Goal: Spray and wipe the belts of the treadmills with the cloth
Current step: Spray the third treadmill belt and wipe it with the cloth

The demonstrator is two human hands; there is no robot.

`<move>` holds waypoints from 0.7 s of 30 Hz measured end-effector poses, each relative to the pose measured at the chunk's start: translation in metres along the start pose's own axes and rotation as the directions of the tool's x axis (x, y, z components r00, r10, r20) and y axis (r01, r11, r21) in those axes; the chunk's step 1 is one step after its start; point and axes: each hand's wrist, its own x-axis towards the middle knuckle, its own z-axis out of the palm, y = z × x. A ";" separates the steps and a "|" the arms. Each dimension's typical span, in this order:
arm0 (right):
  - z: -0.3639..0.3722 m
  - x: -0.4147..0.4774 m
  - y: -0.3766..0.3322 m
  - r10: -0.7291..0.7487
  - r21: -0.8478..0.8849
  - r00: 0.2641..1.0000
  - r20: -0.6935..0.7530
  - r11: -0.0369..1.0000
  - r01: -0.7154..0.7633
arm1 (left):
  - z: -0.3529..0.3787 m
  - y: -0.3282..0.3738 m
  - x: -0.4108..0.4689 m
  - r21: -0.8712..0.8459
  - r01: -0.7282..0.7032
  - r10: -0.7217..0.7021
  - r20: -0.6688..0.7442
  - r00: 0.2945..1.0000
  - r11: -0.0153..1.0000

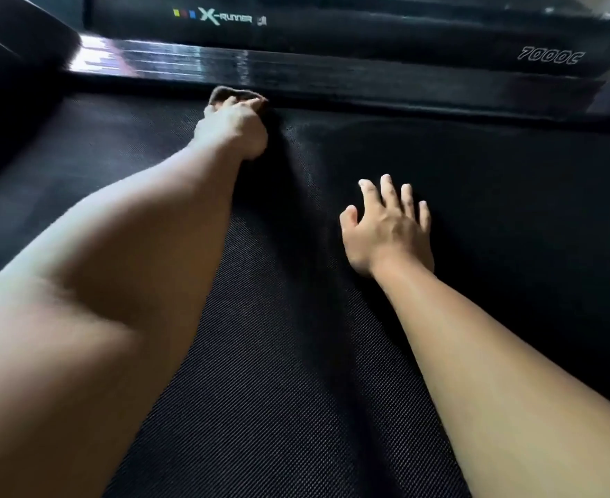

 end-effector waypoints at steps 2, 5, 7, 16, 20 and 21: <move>-0.002 0.000 0.001 0.008 0.008 1.000 0.009 1.000 -0.008 | 0.010 0.028 -0.007 0.018 -0.137 0.137 0.009 0.991 0.990; -0.003 0.001 0.002 0.004 0.020 1.000 0.016 1.000 -0.004 | 0.022 0.043 -0.025 0.025 -0.389 0.390 -0.039 0.920 0.921; -0.003 0.001 0.002 0.008 0.022 1.000 0.021 1.000 -0.009 | 0.028 0.033 -0.041 -0.018 -0.495 0.493 -0.059 0.868 0.869; -0.002 0.000 0.003 -0.002 0.027 1.000 -0.003 1.000 0.002 | 0.014 -0.057 -0.068 0.053 -0.464 0.466 -0.135 0.874 0.885; -0.001 0.000 0.002 -0.008 0.029 1.000 -0.007 1.000 0.008 | 0.001 -0.091 -0.030 0.097 -0.230 0.243 -0.148 0.959 0.968; -0.001 0.000 0.002 -0.004 0.028 1.000 -0.005 1.000 0.005 | -0.002 -0.088 -0.022 0.101 -0.165 0.179 -0.142 0.974 0.981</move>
